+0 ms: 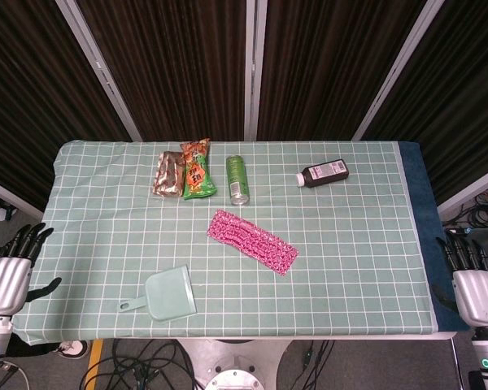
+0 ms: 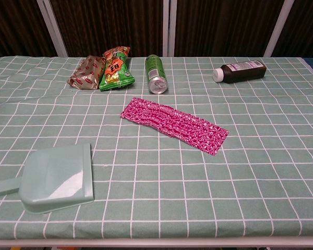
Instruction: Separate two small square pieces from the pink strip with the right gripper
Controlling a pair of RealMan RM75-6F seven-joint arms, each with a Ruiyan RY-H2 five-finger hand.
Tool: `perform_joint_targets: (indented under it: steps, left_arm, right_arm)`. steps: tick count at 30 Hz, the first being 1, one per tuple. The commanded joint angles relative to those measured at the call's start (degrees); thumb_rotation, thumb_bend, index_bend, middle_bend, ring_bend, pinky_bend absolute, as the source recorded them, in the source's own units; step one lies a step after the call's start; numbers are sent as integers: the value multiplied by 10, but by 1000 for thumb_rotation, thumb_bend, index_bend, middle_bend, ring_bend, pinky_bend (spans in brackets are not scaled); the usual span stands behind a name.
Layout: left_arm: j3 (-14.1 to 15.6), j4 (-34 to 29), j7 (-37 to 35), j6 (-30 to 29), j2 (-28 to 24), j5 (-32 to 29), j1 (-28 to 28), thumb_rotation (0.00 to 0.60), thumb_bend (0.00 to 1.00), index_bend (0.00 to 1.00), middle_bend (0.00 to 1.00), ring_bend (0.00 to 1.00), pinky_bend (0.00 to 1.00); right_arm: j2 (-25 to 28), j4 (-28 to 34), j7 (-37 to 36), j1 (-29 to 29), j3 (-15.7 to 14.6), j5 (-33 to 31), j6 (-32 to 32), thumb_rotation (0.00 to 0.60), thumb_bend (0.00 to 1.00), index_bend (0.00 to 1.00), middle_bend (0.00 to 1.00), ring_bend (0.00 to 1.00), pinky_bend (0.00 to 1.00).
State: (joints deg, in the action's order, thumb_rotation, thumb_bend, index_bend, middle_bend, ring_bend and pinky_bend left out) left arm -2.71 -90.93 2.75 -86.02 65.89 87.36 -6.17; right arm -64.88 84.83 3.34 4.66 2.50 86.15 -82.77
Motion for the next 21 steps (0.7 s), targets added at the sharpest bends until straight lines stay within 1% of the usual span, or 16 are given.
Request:
perform_joint_targets:
  steps: [1, 13, 17, 18, 19, 20, 21]
  left_arm:
    - [0, -1, 1, 0, 0, 0, 0, 600, 145, 114, 67, 43, 237]
    - [1, 0, -7, 2, -5, -2, 0, 600, 144, 114, 68, 43, 237]
    - [4, -2, -4, -2, -4, 3, 2, 600, 144, 114, 67, 43, 236]
    - [4, 0, -4, -3, -1, 3, 3, 600, 144, 114, 67, 43, 236]
    - [4, 3, -4, -2, 1, 1, 3, 600, 144, 114, 67, 43, 236]
    - [3, 5, -5, 0, 4, -2, 2, 600, 144, 114, 67, 43, 236]
    - [4, 5, -5, 4, 5, -3, 2, 600, 144, 114, 67, 43, 236]
  right_arm:
    - [-1, 0, 0, 1, -1, 0, 2, 600, 205, 0, 0, 0, 0]
    - [-3, 4, 2, 4, 1, -2, 6, 600, 207, 0, 0, 0, 0]
    - [2, 7, 3, 7, -7, 10, 11, 600, 227, 0, 0, 0, 1]
    - [3, 6, 2, 9, -6, 14, 10, 600, 265, 0, 0, 1, 15]
    - [3, 5, 1, 11, -4, 16, 9, 600, 389, 0, 4, 18, 57]
    - [3, 3, 6, 14, -1, 16, 9, 600, 515, 0, 11, 40, 97]
    - [2, 2, 12, 17, 0, 16, 11, 600, 728, 0, 31, 98, 172]
